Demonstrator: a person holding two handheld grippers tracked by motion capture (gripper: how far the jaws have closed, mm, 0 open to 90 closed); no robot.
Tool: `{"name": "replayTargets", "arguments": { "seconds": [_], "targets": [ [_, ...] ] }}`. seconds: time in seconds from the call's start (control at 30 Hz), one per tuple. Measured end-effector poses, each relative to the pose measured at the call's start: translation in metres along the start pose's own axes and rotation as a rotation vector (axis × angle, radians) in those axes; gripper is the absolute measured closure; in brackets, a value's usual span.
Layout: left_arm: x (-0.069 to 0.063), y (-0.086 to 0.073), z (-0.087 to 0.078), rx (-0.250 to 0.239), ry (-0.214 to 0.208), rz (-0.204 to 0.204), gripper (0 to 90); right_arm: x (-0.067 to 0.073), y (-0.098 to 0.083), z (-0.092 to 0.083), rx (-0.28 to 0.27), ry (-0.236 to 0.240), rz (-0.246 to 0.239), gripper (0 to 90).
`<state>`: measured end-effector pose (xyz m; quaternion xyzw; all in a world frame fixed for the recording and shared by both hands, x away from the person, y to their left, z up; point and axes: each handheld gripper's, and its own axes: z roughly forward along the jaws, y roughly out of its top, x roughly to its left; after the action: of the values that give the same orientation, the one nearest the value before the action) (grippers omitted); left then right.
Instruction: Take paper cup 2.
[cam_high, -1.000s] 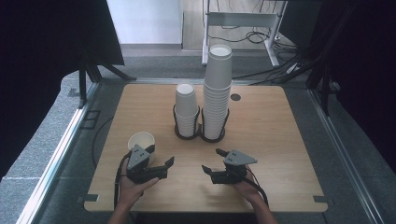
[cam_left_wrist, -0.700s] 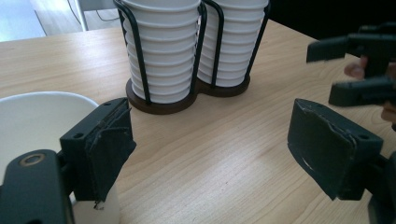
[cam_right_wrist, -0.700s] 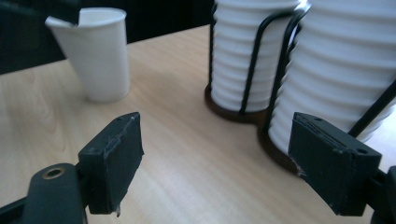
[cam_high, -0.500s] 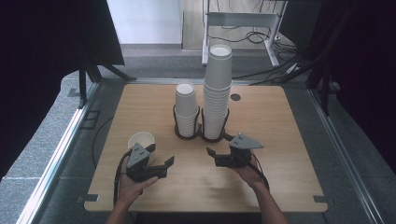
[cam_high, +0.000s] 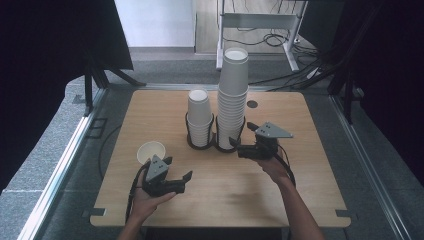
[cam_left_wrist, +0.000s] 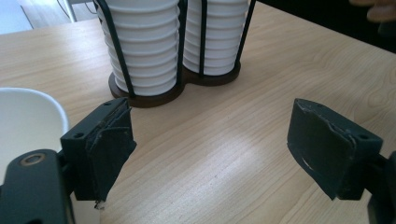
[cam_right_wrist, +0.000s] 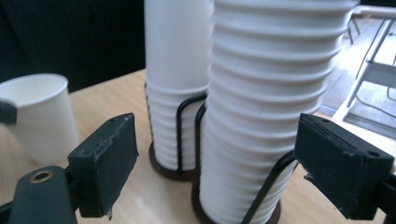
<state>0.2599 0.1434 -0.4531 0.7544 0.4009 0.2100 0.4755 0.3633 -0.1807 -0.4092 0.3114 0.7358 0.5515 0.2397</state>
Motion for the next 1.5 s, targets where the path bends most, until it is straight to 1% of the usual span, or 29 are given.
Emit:
{"name": "replayTargets", "arguments": {
  "seconds": [0.17,0.3,0.33,0.37,0.4,0.43,0.47,0.53,0.67,0.87,0.93,1.1,1.17,1.2,1.3,1.33,1.5],
  "targets": [
    [-0.002,-0.001,0.002,0.01,-0.001,0.001,14.6,-0.01,0.01,0.0,-0.01,-0.01,0.017,12.1],
    [-0.003,-0.001,0.003,0.015,-0.007,0.003,14.5,-0.015,0.017,0.002,-0.007,-0.014,0.015,8.9],
    [-0.004,-0.002,0.004,0.016,-0.011,0.0,14.6,-0.019,0.022,0.004,-0.007,-0.013,0.024,7.3],
    [-0.004,-0.002,0.004,0.016,-0.011,0.0,14.6,-0.019,0.022,0.004,-0.007,-0.013,0.024,7.3],
    [-0.004,-0.002,0.005,0.02,-0.015,0.001,14.6,-0.023,0.027,0.007,-0.008,-0.018,0.019,5.8],
    [-0.004,-0.002,0.005,0.02,-0.015,0.001,14.5,-0.023,0.027,0.007,-0.008,-0.018,0.019,5.8],
    [-0.005,-0.003,0.006,0.023,-0.018,0.002,14.5,-0.027,0.031,0.01,-0.013,-0.014,0.032,4.3],
    [-0.005,-0.003,0.007,0.027,-0.021,0.002,14.6,-0.029,0.034,0.012,-0.014,-0.011,0.037,3.1],
    [-0.007,-0.004,0.009,0.034,-0.026,0.001,14.6,-0.031,0.038,0.017,-0.016,-0.008,0.047,1.4],
    [-0.008,-0.004,0.009,0.025,-0.022,0.002,14.6,-0.03,0.044,0.024,-0.007,-0.018,0.042,0.0],
    [-0.008,-0.005,0.009,0.027,-0.023,-0.001,14.7,-0.032,0.051,0.027,-0.015,-0.009,0.051,0.0],
    [-0.008,-0.005,0.011,0.031,-0.026,0.0,14.7,-0.034,0.06,0.03,-0.026,-0.01,0.052,0.0],
    [-0.009,-0.006,0.011,0.033,-0.03,0.008,14.6,-0.035,0.067,0.032,-0.029,-0.003,0.049,0.0],
    [-0.009,-0.006,0.011,0.034,-0.031,0.009,14.6,-0.035,0.07,0.032,-0.035,-0.002,0.058,0.0],
    [-0.01,-0.006,0.012,0.036,-0.035,0.009,14.6,-0.035,0.075,0.035,-0.036,0.004,0.056,0.0],
    [-0.01,-0.007,0.013,0.037,-0.037,0.012,14.6,-0.035,0.08,0.038,-0.033,0.001,0.046,0.0],
    [-0.012,-0.008,0.015,0.044,-0.041,0.013,14.6,-0.033,0.085,0.046,-0.036,-0.002,0.059,0.0]
  ]
}}
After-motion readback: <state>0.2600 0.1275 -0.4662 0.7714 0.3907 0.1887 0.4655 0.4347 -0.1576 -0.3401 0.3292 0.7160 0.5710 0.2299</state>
